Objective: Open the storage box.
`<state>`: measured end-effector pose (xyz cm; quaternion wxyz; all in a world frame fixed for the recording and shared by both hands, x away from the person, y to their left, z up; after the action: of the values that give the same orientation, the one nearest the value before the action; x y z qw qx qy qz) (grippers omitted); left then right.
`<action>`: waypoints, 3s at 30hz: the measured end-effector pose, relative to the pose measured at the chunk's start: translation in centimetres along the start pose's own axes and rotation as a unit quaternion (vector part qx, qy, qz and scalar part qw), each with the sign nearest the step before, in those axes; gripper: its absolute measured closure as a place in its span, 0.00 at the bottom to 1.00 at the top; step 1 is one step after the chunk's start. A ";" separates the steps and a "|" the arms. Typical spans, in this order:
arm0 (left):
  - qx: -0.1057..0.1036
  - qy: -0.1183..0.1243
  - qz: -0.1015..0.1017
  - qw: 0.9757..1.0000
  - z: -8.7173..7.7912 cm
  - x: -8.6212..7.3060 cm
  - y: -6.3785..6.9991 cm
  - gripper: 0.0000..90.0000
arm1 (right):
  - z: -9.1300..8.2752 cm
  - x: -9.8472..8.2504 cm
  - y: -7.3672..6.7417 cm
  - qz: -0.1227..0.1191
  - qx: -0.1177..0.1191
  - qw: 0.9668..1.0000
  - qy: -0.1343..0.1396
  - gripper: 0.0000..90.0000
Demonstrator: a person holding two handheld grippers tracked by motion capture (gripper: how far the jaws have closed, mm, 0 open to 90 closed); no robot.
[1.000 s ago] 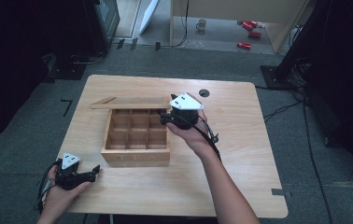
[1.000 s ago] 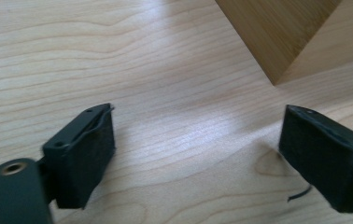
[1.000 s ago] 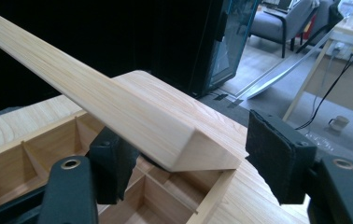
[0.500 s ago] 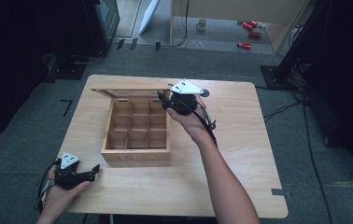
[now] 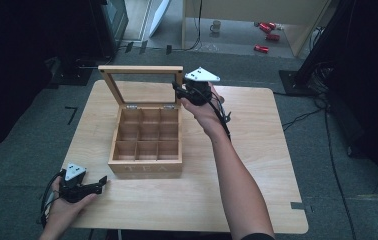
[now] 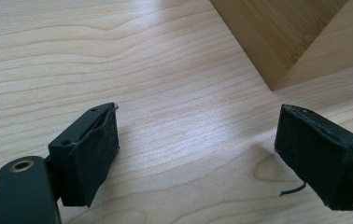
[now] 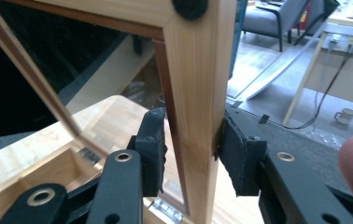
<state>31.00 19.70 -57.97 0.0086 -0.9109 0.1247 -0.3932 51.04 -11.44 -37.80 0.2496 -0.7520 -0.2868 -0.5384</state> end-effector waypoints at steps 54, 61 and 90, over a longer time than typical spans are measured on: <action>0.001 0.002 0.000 1.000 0.0 0.0 0.1 0.16 | 2.2 0.2 3.9 0.135 -0.008 0.990 -0.040 0.15; 0.001 0.002 0.000 1.000 0.0 0.0 0.1 0.16 | -1.8 -2.0 4.0 0.137 -0.017 0.989 -0.051 0.10; 0.004 0.001 0.003 1.000 0.0 0.0 0.1 0.16 | -15.1 -15.6 4.1 0.133 -0.078 0.984 -0.093 0.08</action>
<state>31.01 19.57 -57.99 0.0126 -0.9101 0.1256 -0.3947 39.82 -27.22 -48.50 0.2323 -0.8475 -0.1632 -0.4484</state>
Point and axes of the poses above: each handheld gripper's, and its own axes: z roughly forward along the jaws, x roughly out of its top, y roughly to its right, the point moved 9 cm from there along z, roughly forward along the jaws, and after that the axes turned 12 degrees about x, right-handed, at the moved point
